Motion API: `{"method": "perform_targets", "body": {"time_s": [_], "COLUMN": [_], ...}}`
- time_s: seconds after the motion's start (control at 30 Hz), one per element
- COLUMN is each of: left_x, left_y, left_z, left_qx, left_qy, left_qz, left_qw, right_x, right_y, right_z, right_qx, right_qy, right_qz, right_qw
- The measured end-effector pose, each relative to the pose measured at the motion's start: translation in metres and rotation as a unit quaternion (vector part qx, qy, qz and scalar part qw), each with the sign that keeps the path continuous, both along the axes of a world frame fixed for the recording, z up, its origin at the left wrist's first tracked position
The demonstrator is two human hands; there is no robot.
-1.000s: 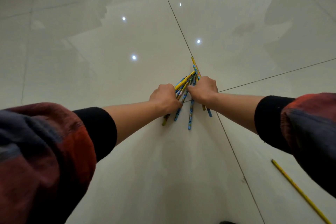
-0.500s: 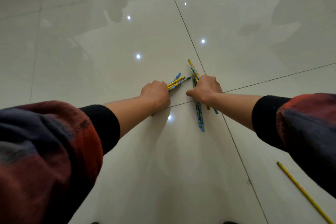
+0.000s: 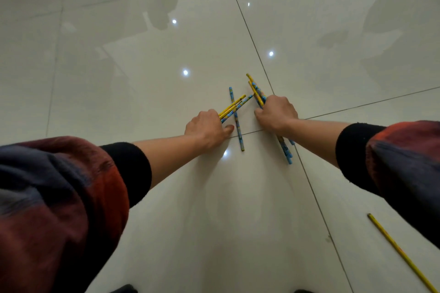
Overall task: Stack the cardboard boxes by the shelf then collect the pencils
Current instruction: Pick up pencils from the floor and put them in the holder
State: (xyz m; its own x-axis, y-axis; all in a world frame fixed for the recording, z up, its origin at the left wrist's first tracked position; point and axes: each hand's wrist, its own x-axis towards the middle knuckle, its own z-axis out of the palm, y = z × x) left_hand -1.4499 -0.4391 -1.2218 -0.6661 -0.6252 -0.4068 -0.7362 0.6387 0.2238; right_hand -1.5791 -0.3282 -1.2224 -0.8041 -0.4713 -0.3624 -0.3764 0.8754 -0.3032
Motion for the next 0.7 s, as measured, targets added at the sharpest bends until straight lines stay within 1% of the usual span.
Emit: {"method": "perform_targets", "body": {"time_s": [0.07, 0.17, 0.3, 0.43, 0.5, 0.57, 0.63, 0.7], "left_x": [-0.007, -0.012, -0.011, -0.020, -0.028, -0.038, -0.048, -0.058], "left_y": [0.004, 0.007, 0.007, 0.010, 0.012, 0.014, 0.017, 0.022], "left_z": [0.001, 0.002, -0.001, -0.006, -0.006, -0.006, -0.006, -0.007], "left_qx": [0.001, -0.004, 0.021, 0.065, 0.092, 0.108, 0.112, 0.113], "left_qy": [-0.001, 0.002, 0.030, 0.069, 0.086, 0.097, 0.105, 0.112], "left_qz": [0.001, 0.004, 0.048, 0.098, 0.116, 0.119, 0.116, 0.113], "left_qw": [1.000, 1.000, 0.998, 0.991, 0.985, 0.982, 0.981, 0.981], "right_x": [-0.001, -0.003, -0.004, -0.009, -0.019, -0.031, -0.038, -0.039], "right_y": [-0.002, -0.006, -0.011, -0.013, -0.012, -0.008, -0.002, 0.005], "right_z": [0.001, 0.001, 0.000, 0.002, 0.004, 0.004, 0.003, 0.001], "right_qx": [-0.018, -0.037, -0.047, -0.050, -0.074, -0.113, -0.120, -0.137], "right_qy": [-0.009, -0.009, -0.022, -0.059, -0.092, -0.126, -0.138, -0.178], "right_qz": [-0.026, -0.030, -0.042, -0.056, -0.069, -0.104, -0.125, -0.144], "right_qw": [0.999, 0.999, 0.998, 0.995, 0.991, 0.980, 0.975, 0.964]}}
